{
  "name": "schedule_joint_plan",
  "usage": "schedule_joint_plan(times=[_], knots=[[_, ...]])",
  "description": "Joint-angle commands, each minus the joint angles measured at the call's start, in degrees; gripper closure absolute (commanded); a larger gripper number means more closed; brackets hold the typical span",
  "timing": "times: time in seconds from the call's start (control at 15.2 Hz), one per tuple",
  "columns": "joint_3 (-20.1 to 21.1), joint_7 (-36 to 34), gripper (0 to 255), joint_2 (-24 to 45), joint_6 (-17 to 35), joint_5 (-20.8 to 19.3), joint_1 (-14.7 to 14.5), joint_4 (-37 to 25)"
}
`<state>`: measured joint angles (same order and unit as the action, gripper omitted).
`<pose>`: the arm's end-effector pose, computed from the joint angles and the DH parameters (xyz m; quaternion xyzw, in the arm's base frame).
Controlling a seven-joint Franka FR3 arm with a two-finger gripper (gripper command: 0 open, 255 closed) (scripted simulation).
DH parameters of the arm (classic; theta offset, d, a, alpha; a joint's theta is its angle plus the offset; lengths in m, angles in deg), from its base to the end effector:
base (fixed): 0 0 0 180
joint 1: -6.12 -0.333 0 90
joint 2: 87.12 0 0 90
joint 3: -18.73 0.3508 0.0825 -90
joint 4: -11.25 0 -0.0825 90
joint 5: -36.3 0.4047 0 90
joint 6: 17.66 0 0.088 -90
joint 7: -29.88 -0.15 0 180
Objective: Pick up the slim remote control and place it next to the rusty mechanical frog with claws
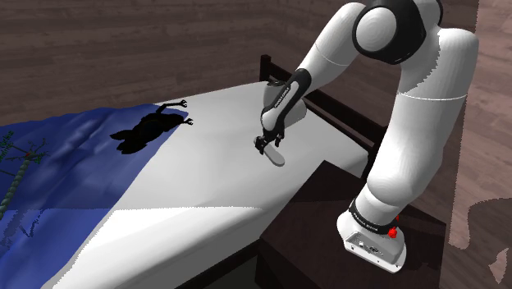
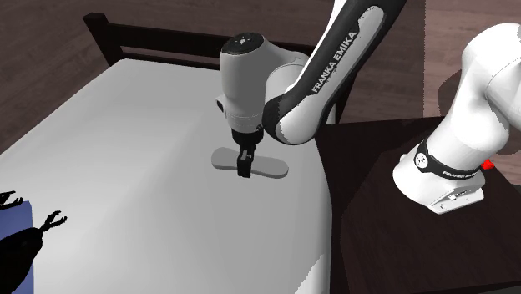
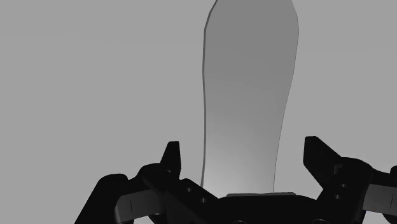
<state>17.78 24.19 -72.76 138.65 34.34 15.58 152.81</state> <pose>0.4883 -0.0894 0.1672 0.9922 -0.1243 0.0030 0.0091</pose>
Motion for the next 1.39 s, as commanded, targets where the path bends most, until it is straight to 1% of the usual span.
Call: schedule_joint_plan(times=[0.0,0.13,0.2,0.79,1.32], knots=[[0.0,0.0,0,0.0,0.0,0.0,0.0,0.0],[0.0,0.0,0,0.0,0.0,0.0,0.0,0.0],[0.0,0.0,255,0.0,0.0,0.0,0.0,0.0],[0.0,0.0,255,0.0,0.0,0.0,0.0,0.0],[0.1,0.2,255,-6.3,-6.1,0.1,0.0,0.2]])
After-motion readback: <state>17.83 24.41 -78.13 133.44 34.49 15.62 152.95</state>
